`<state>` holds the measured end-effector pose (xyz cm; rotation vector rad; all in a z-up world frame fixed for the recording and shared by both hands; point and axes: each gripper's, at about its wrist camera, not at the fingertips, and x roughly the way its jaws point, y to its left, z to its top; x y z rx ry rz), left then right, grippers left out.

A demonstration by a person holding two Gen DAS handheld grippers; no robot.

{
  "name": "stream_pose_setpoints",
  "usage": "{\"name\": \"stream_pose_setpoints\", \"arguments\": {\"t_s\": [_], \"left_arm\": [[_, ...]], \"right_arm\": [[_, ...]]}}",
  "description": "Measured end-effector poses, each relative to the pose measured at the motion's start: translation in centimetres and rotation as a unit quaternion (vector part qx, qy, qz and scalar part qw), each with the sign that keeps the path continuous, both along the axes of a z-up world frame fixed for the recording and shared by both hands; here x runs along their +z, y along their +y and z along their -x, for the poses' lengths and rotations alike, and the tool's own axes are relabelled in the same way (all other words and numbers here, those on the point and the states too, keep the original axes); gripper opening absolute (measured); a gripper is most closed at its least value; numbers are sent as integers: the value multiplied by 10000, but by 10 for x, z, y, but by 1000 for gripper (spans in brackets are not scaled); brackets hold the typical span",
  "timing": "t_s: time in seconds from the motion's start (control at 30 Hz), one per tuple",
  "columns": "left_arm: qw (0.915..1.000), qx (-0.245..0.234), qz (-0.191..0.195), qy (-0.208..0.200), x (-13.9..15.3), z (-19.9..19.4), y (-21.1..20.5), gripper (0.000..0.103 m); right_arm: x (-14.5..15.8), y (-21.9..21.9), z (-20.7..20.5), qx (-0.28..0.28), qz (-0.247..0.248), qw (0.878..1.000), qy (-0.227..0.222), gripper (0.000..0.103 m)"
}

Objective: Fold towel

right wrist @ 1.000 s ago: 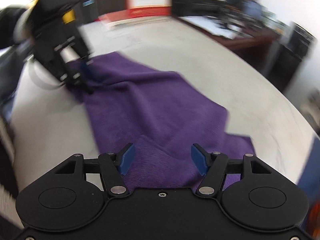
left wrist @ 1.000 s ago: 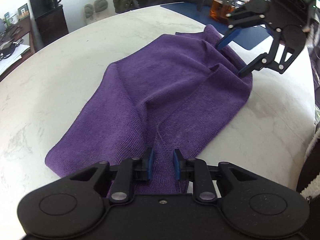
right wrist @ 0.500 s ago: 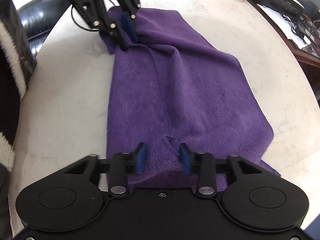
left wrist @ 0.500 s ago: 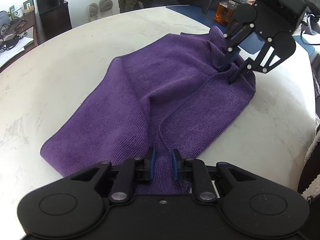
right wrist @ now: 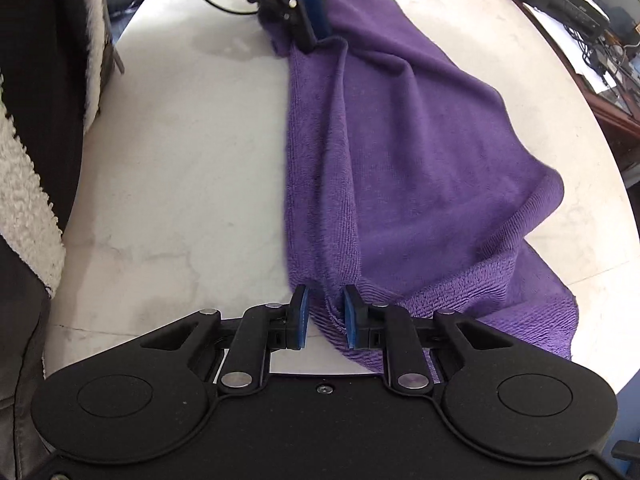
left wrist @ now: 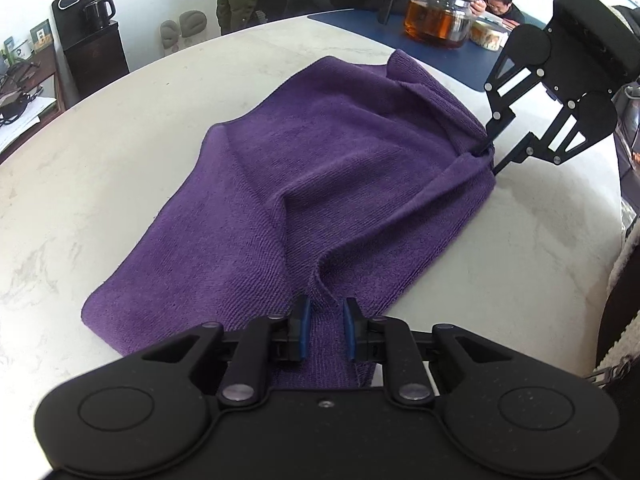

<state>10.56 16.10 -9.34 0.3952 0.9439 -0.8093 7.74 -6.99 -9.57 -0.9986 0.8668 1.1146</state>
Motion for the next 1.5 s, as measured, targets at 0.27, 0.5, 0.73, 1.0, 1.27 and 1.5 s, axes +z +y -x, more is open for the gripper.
{"name": "stream_pose_setpoints", "arguments": {"t_s": [0.27,0.5,0.73,1.0,1.27,1.5], "left_arm": [[9998,29,-30,-193,-1,3,-4,16],[9998,56,10,-178,1,2,-4,16],[9998,2,75,-208,1,4,-7,16],[9988,209,13,-435,-1,-4,-16,23],[9993,173,-15,-323,-7,-14,-22,28],[9999,61,-100,-52,-5,-20,-23,18]], "right_arm": [[1,5,-6,-403,-197,9988,-210,18],[-3,4,-15,-1012,-444,9939,27,18],[0,3,-18,-1557,-705,9851,213,22],[-2,3,-25,-1792,-762,9802,349,24],[-3,3,-28,-1768,-757,9805,406,28],[-1,2,-31,-1791,-839,9791,468,28]]}}
